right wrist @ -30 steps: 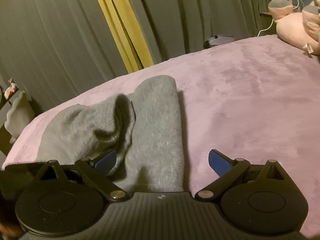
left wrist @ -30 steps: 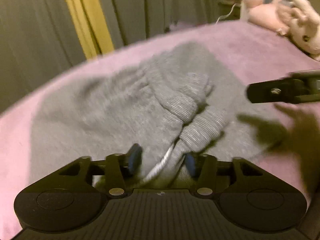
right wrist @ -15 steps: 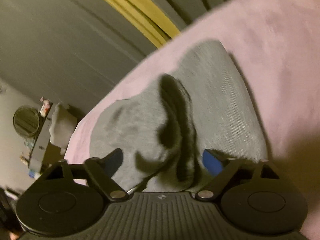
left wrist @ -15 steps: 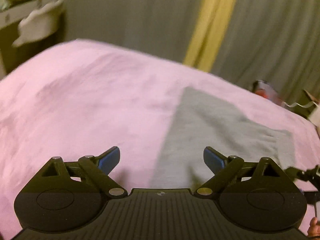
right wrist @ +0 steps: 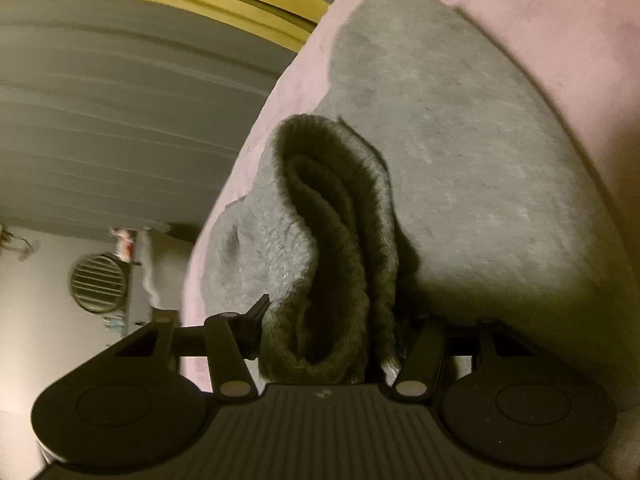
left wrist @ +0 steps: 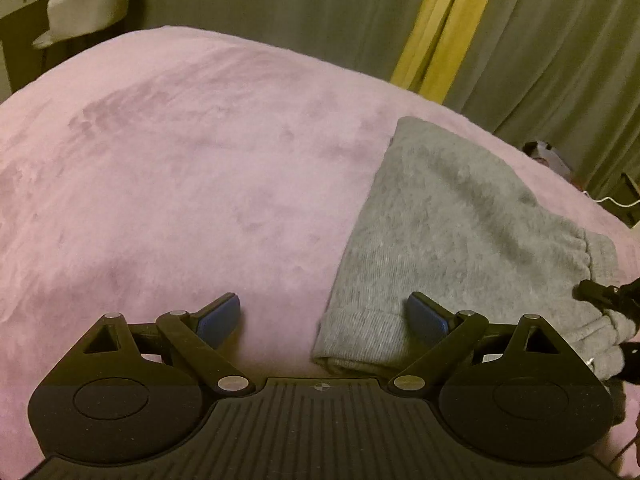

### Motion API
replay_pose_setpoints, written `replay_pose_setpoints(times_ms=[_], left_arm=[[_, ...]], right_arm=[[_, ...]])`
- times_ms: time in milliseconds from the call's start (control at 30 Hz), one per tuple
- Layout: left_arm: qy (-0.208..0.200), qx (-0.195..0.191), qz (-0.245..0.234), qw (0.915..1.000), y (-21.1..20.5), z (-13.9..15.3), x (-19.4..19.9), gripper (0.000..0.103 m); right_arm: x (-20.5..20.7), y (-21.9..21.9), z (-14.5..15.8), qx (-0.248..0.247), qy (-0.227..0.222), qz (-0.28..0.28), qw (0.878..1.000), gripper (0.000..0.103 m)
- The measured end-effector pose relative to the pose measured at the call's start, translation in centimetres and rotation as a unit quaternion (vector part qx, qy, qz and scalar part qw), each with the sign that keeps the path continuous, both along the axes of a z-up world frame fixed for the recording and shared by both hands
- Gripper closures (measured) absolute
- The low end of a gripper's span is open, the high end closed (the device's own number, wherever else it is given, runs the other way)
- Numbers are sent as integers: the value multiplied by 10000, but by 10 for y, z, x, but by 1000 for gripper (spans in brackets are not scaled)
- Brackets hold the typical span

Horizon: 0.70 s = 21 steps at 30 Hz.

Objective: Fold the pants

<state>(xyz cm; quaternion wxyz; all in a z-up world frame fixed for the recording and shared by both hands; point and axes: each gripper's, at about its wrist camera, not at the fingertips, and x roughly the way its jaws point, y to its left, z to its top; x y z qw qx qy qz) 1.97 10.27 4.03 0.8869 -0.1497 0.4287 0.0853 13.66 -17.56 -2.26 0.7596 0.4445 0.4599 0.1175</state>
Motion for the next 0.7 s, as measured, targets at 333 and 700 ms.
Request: replay_pose_setpoints(times_ms=[333,700], left_arm=[[64,-434,478,9979,17,0,-6,8],[149,-305,266,9991,12,-1,-2,8]], right_arm=[[-11,4,71,-117,-1119,-91,9936,61],[-6,-6,80,-228,-1110,-339,9930,61]])
